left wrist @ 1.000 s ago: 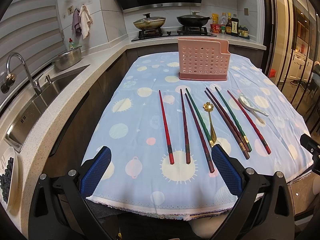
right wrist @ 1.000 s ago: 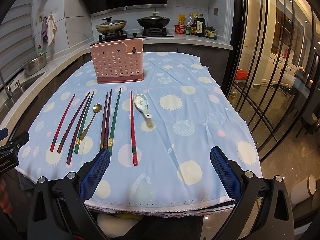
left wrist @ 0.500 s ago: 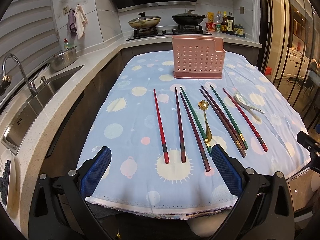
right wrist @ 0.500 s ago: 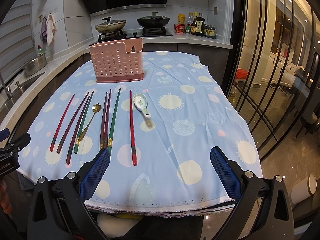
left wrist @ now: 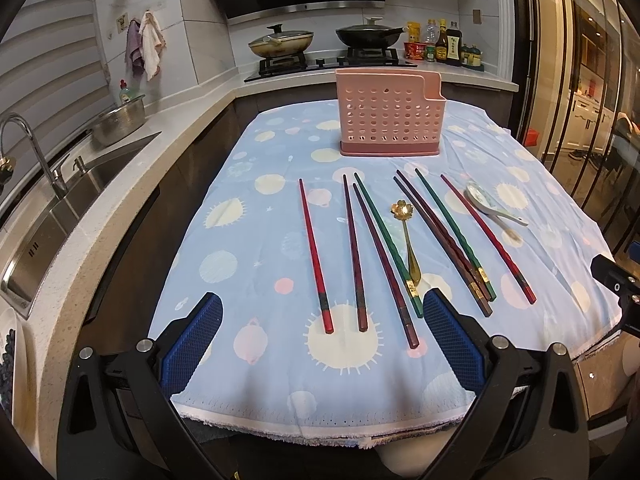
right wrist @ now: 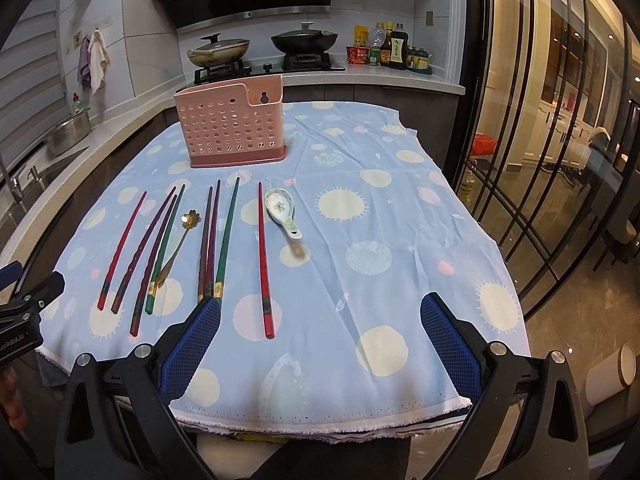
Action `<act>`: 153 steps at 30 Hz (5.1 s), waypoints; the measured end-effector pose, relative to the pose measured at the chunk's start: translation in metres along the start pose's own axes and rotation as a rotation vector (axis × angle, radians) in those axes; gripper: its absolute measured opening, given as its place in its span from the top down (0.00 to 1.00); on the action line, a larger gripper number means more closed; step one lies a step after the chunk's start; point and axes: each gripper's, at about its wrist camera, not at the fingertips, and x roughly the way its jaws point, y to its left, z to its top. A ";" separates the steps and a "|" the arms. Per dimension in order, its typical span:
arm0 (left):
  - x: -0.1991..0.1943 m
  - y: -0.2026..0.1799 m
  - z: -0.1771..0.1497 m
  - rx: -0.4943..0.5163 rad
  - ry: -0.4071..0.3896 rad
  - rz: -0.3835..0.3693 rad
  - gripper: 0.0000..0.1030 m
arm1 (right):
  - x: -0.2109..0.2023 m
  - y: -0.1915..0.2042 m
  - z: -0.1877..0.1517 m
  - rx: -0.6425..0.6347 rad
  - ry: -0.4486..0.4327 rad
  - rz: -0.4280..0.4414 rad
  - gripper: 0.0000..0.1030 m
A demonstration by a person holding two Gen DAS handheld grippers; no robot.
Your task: Organize utensils
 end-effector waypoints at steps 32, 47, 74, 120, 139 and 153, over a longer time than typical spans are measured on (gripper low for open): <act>0.123 0.040 0.003 -0.105 0.233 -0.145 0.49 | 0.091 -0.001 0.062 0.078 0.030 -0.002 0.19; 0.114 0.039 -0.003 -0.122 0.262 -0.211 0.68 | 0.168 0.023 0.075 0.074 0.140 0.068 0.68; 0.103 0.038 -0.021 -0.161 0.251 -0.285 0.91 | 0.145 0.019 0.028 0.092 0.162 0.139 0.89; 0.031 0.064 0.220 -0.072 -0.304 -0.221 0.93 | 0.083 0.013 0.204 0.074 -0.206 0.225 0.94; 0.086 0.023 0.337 -0.046 -0.364 -0.242 0.93 | 0.169 0.045 0.302 0.059 -0.174 0.260 0.94; 0.147 0.021 0.307 -0.074 -0.219 -0.212 0.74 | 0.203 0.056 0.279 0.022 -0.113 0.228 0.88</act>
